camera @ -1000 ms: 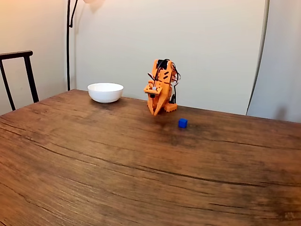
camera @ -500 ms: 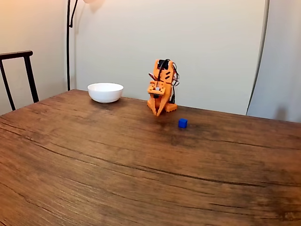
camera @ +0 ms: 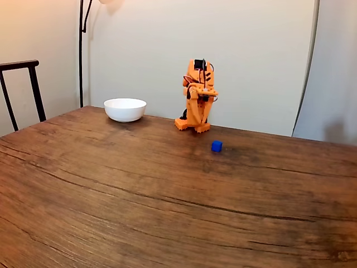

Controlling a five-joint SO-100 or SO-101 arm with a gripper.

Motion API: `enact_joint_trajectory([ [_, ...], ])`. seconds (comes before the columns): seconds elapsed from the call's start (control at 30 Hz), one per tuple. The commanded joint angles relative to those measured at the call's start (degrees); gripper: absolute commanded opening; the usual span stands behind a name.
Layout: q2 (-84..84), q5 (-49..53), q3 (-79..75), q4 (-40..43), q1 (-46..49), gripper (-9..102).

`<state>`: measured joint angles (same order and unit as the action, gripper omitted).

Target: Grasp the cube and drop it in the bowl

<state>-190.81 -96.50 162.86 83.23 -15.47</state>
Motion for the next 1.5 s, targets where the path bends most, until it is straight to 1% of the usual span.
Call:
enact_joint_trajectory([
  [0.0, 0.44, 0.26, -2.46, 0.18, -2.64, 0],
  [0.2, 0.44, 0.26, -2.72, -0.70, -5.01, 0],
  [0.33, 0.79, -2.29, -6.77, -1.85, -4.57, 0],
  [0.43, 0.79, -4.92, -8.96, -1.05, -4.22, 0],
  [0.67, 0.97, -4.31, -8.96, -1.58, -4.13, 0],
  [0.9, 0.97, 8.79, -9.05, -0.70, -4.31, 0],
  [1.1, 0.97, 16.17, -9.23, -1.14, -5.01, 0],
  [1.27, 1.67, 25.05, -11.95, -0.53, -6.42, 0],
  [1.37, 7.82, 28.56, -13.62, -0.62, -7.12, 0],
  [1.47, 18.46, 31.29, -19.25, -0.35, -7.12, 0],
])
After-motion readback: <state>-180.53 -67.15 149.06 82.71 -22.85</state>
